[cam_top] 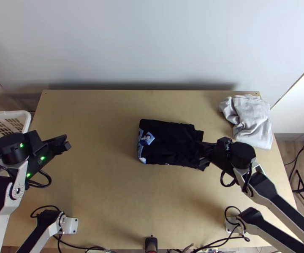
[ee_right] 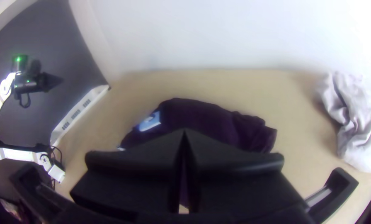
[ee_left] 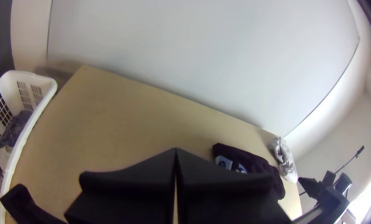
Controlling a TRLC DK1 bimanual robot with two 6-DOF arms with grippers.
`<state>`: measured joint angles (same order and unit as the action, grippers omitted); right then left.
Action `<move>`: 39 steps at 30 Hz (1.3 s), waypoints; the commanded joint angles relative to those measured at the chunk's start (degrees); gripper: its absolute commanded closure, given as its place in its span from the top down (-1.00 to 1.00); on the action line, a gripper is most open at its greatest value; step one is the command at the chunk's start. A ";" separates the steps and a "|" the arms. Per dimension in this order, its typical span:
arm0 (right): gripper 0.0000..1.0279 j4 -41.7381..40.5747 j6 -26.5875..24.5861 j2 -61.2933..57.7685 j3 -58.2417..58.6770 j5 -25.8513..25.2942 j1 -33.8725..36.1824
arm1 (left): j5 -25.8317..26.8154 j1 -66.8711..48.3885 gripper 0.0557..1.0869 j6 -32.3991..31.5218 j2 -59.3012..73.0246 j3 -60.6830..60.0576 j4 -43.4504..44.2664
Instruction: Fold the t-shirt
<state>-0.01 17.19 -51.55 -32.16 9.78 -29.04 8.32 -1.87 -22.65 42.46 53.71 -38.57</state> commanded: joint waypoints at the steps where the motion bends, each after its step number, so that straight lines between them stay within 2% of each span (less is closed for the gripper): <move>1: -0.95 2.82 -2.95 0.84 -4.05 -3.72 -9.28 | 0.03 1.25 -0.92 0.42 -3.43 -3.18 -0.11; 3: -0.95 4.41 -8.23 -0.22 -3.78 -5.65 -12.45 | 0.03 1.61 -0.92 0.77 -4.66 -4.58 -0.11; 4: -0.95 4.49 -9.28 -0.75 -3.43 -7.67 -13.68 | 0.03 1.69 -0.92 0.95 -5.19 -5.20 -0.11; 6: -0.92 6.34 -11.74 -1.62 -3.43 -8.02 -15.52 | 0.03 1.69 -0.92 1.21 -6.16 -6.69 0.07; 9: -0.51 8.10 -17.37 -1.80 -2.55 -9.25 -19.22 | 0.03 1.69 -0.92 1.30 -7.21 -8.27 0.60; 13: -0.29 13.55 -26.33 -2.59 -3.35 -9.78 -22.91 | 0.03 1.96 -0.92 1.30 -7.74 -8.63 1.83; 16: 0.21 18.82 -33.89 -3.65 -2.47 -15.85 -27.92 | 0.03 2.04 -0.92 1.56 -7.74 -8.71 2.00; 18: 0.27 21.46 -36.35 -4.44 -2.47 -17.78 -29.85 | 0.03 2.48 -0.92 2.18 -7.92 -9.06 2.00; 22: 0.85 22.34 -41.01 -7.34 -1.85 -19.71 -30.11 | 0.03 3.54 -0.92 3.67 -8.53 -10.38 2.62; 28: 0.91 19.87 -49.53 -12.70 -2.11 -22.26 -29.59 | 0.03 4.59 -0.92 4.99 -9.85 -11.26 2.88; 34: 0.91 10.12 -57.62 -18.50 -2.03 -24.63 -25.54 | 0.03 6.44 -0.92 5.96 -10.64 -11.00 4.03; 39: 0.91 4.84 -60.52 -23.86 -2.91 -27.62 -24.40 | 0.12 6.53 -0.92 6.57 -10.73 -10.82 4.82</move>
<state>11.14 -38.15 -68.99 -34.24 -14.63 -55.29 8.32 3.84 -16.99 32.18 42.81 -34.68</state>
